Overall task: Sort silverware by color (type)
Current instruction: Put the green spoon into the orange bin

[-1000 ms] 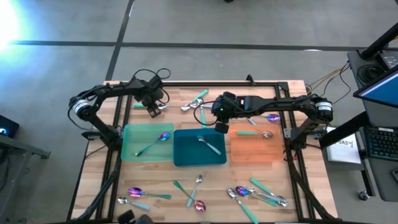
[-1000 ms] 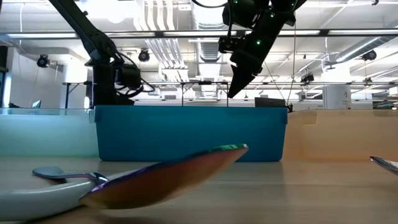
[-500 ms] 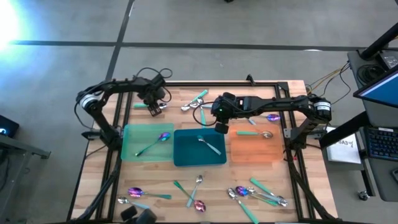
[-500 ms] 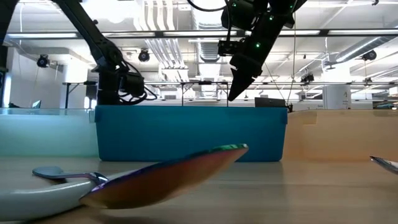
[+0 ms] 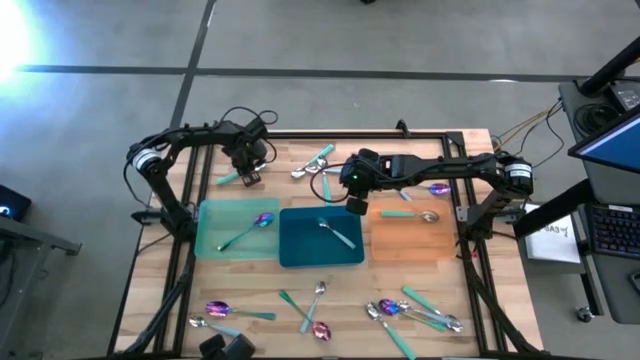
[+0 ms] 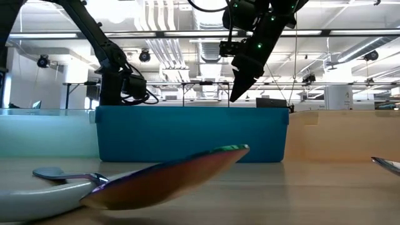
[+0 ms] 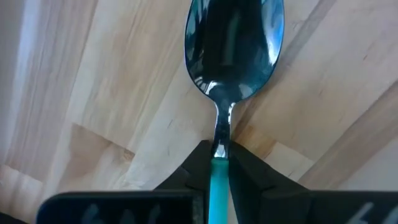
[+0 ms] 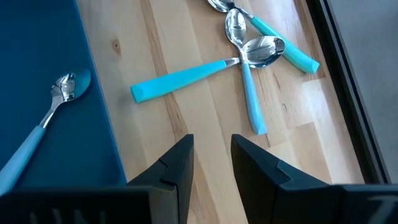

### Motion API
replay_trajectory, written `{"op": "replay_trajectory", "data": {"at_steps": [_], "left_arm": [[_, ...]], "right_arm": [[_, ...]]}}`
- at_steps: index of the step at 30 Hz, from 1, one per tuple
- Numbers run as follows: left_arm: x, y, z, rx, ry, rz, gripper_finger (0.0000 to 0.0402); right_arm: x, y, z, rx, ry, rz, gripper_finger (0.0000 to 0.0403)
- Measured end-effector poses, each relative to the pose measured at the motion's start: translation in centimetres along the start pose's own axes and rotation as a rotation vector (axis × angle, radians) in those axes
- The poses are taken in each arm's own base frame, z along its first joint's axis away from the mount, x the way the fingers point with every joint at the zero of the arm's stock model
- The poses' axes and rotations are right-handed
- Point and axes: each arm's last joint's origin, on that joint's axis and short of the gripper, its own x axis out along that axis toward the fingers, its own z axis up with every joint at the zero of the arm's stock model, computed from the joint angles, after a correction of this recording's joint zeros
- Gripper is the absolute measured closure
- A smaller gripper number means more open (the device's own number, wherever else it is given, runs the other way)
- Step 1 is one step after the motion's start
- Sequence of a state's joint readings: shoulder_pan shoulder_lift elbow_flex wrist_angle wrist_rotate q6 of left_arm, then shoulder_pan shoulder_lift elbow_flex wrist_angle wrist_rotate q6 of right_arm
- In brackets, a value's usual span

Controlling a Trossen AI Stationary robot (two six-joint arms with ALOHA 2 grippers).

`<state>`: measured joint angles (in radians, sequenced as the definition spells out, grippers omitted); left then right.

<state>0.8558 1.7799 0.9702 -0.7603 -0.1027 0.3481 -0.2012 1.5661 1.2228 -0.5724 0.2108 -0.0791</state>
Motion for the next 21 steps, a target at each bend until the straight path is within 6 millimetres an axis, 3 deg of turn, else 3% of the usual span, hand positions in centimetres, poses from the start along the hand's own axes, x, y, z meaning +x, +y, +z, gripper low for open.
{"op": "replay_trajectory", "data": {"at_steps": [6,14,21], "left_arm": [[-1.9,0.0,-0.1,-0.052,-0.104,-0.013,0.0385],[-7.1,0.1,-0.3,-0.115,-0.402,-0.061,0.0385],[-11.3,-1.8,0.3,-0.098,-0.746,-0.283,0.0385]], "right_arm": [[0.0,0.0,0.0,0.0,0.0,0.0,0.0305],[0.3,0.0,0.2,0.082,-0.046,-0.002,0.0305],[2.1,0.5,-0.2,0.228,-0.251,0.011,0.0305]]}}
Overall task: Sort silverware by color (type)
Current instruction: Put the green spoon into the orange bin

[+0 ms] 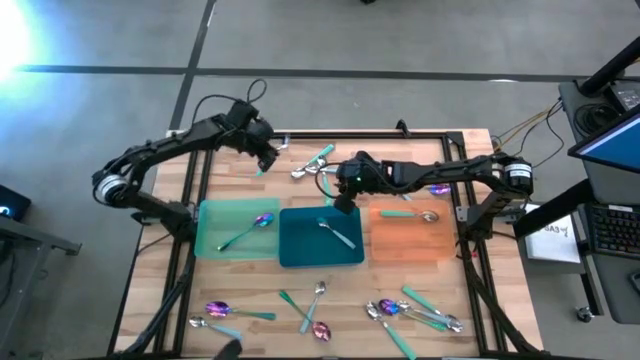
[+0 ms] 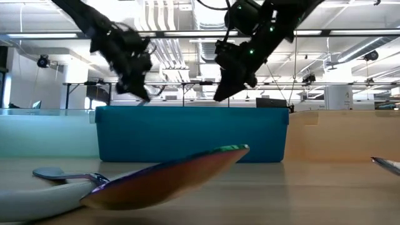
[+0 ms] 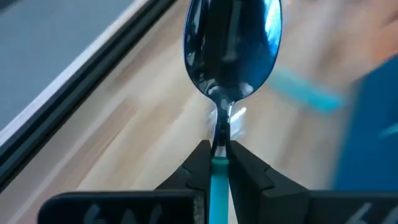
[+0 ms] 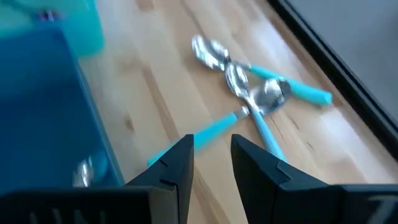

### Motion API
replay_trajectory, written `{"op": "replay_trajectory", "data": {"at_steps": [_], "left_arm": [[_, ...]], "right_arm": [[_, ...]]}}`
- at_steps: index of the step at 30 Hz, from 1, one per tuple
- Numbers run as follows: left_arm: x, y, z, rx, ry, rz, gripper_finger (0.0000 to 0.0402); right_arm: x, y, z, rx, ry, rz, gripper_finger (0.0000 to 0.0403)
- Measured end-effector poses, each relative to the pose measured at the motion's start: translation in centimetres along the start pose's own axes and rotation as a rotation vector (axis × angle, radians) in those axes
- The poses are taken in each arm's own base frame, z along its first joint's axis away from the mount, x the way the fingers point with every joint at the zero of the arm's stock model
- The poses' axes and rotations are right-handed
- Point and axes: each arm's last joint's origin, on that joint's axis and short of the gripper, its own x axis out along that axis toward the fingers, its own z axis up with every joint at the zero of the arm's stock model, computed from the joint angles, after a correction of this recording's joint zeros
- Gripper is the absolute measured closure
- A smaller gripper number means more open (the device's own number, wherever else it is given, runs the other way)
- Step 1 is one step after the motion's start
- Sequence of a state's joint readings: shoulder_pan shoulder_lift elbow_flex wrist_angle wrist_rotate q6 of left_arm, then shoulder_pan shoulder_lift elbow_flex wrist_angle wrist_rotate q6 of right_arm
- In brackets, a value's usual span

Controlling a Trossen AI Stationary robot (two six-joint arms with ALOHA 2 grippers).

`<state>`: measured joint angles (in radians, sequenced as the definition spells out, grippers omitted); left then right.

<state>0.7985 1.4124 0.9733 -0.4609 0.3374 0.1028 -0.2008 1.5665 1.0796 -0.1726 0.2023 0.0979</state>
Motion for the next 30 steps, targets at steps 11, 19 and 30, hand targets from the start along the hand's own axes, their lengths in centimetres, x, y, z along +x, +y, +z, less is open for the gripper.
{"op": "replay_trajectory", "data": {"at_steps": [11,19,30], "left_arm": [[-0.2,-8.1,2.8,0.193,-0.29,-0.24,0.0385],[-0.1,-11.2,4.1,0.26,-0.46,-0.327,0.0385],[0.0,-11.2,4.1,0.253,-0.468,-0.287,0.0385]], "right_arm": [[0.2,0.6,0.7,0.14,-0.405,0.202,0.0305],[-0.1,0.7,1.6,0.117,-0.439,0.216,0.0305],[-0.2,0.9,1.8,0.034,-0.45,0.25,0.0311]]}}
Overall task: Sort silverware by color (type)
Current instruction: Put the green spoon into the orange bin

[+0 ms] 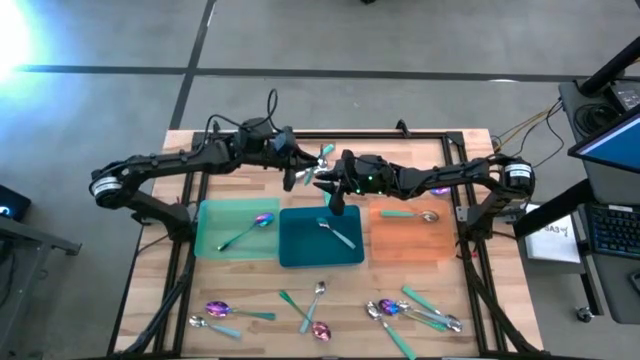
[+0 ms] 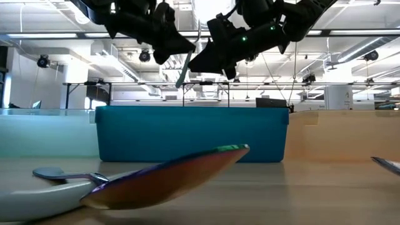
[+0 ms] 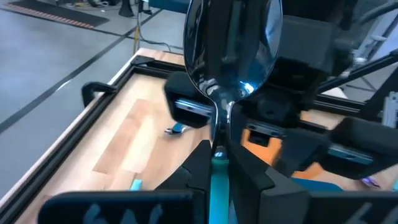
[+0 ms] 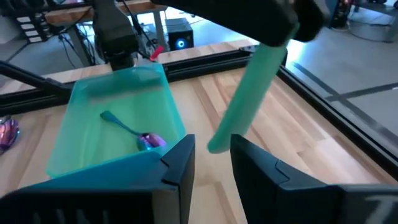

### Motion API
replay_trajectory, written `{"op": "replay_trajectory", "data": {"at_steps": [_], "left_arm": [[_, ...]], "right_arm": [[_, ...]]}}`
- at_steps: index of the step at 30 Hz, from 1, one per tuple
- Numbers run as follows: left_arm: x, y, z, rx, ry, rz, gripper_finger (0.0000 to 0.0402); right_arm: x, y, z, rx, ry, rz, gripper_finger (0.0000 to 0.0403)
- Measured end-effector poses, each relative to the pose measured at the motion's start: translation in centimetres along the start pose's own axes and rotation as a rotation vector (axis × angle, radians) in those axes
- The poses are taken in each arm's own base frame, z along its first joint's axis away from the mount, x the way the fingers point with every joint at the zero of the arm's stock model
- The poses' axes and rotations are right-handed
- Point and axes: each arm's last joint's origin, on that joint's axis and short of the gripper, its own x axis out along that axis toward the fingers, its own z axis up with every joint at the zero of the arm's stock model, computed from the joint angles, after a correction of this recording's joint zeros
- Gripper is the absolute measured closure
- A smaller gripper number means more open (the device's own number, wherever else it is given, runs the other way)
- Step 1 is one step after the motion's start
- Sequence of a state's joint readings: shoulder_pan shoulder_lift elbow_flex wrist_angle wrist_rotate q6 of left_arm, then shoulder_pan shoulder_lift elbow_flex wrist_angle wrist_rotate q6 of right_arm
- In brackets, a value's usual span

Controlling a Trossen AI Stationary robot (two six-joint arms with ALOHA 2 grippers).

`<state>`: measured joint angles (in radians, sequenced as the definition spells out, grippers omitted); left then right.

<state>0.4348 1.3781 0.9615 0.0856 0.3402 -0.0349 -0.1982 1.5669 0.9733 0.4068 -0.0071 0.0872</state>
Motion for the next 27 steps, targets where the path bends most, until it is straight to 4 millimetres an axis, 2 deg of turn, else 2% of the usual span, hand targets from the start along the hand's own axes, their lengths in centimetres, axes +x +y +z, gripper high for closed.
{"op": "replay_trajectory", "data": {"at_steps": [6,10,21,27], "left_arm": [[0.0,-0.1,0.0,0.002,-0.001,-0.002,0.0385],[0.1,-0.2,0.1,0.005,-0.008,-0.005,0.0385],[0.3,-0.7,0.5,0.023,-0.056,-0.023,0.0384],[1.6,-1.2,0.2,0.034,-0.08,-0.053,0.0384]], "right_arm": [[0.0,0.0,0.0,0.007,0.003,-0.008,0.0356],[0.0,0.0,0.0,0.008,0.002,-0.007,0.036],[0.0,0.0,0.4,0.007,-0.038,-0.005,0.0263],[0.0,0.0,1.1,0.0,-0.081,-0.004,0.0239]]}}
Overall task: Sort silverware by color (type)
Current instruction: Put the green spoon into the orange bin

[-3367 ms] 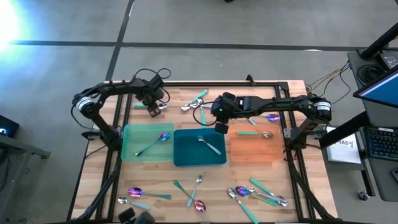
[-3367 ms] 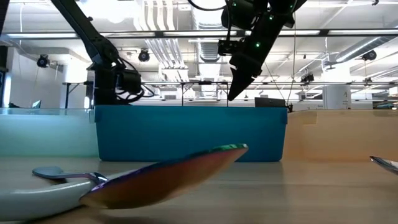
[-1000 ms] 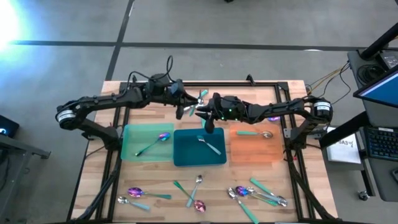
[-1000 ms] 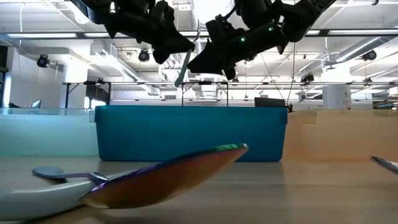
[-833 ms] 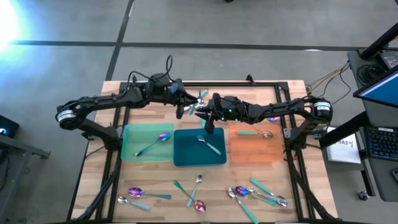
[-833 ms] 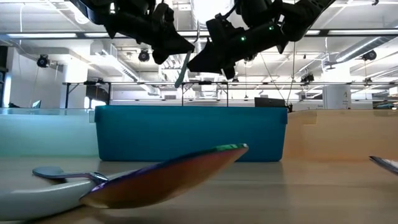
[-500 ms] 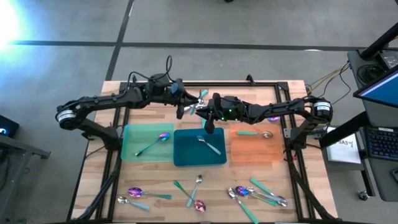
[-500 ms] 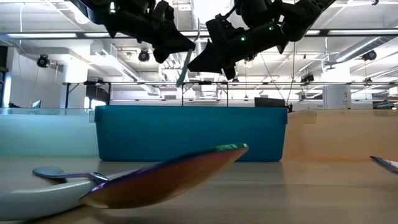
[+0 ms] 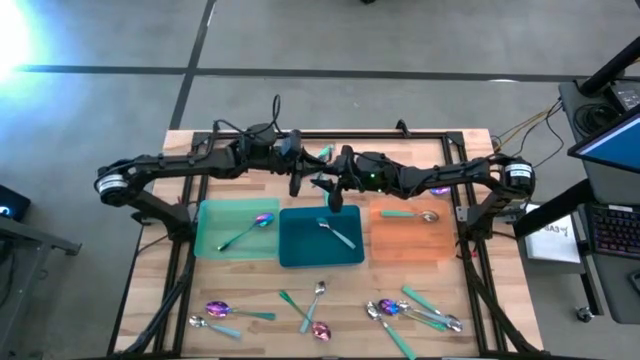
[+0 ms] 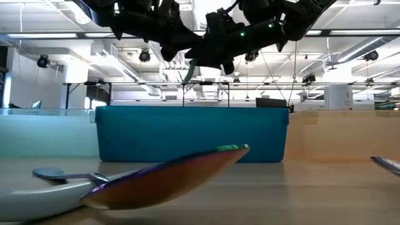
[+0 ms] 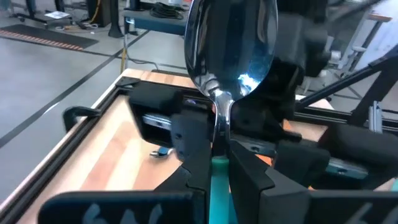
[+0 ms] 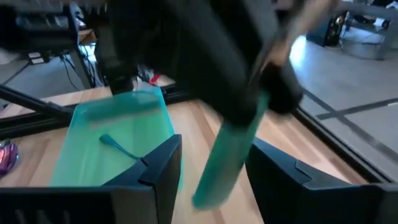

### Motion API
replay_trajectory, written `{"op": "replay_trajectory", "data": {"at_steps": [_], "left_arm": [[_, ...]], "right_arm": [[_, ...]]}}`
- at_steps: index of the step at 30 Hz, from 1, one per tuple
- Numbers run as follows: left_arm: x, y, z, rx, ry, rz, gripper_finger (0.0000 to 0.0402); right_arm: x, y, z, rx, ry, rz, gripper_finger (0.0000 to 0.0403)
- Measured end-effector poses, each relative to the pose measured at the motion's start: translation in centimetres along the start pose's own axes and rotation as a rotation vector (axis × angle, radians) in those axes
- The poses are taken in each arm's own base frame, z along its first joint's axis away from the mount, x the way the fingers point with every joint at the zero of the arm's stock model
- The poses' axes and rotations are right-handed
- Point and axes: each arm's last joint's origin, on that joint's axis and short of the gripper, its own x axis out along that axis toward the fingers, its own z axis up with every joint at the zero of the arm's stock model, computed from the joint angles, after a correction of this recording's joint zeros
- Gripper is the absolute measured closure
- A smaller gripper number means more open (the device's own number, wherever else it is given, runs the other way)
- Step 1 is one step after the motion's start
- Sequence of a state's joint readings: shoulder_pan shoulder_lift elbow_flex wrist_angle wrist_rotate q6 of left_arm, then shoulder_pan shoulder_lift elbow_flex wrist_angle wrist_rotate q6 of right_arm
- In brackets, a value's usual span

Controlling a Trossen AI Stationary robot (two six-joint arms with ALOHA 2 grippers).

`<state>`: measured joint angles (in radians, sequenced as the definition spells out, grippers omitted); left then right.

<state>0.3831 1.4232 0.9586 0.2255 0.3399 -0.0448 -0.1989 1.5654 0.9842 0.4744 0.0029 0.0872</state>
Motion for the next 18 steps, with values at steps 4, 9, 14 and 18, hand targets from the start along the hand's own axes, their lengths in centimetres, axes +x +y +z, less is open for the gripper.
{"op": "replay_trajectory", "data": {"at_steps": [4,9,14,18], "left_arm": [[0.65,0.13,-0.25,-0.009,-0.004,-0.004,0.0384],[0.83,0.17,-0.26,-0.013,-0.015,-0.006,0.0384],[0.76,0.16,-0.06,-0.003,-0.032,0.001,0.0384],[0.75,0.15,-0.11,-0.006,-0.025,0.003,0.0383]], "right_arm": [[0.05,0.02,0.21,-0.009,-0.001,0.0,0.0251],[0.06,-0.05,0.12,0.014,0.014,-0.005,0.0305],[-0.01,-0.19,0.0,0.013,0.035,-0.014,0.0354],[-0.02,-0.17,-0.07,0.003,0.044,-0.012,0.0354]]}}
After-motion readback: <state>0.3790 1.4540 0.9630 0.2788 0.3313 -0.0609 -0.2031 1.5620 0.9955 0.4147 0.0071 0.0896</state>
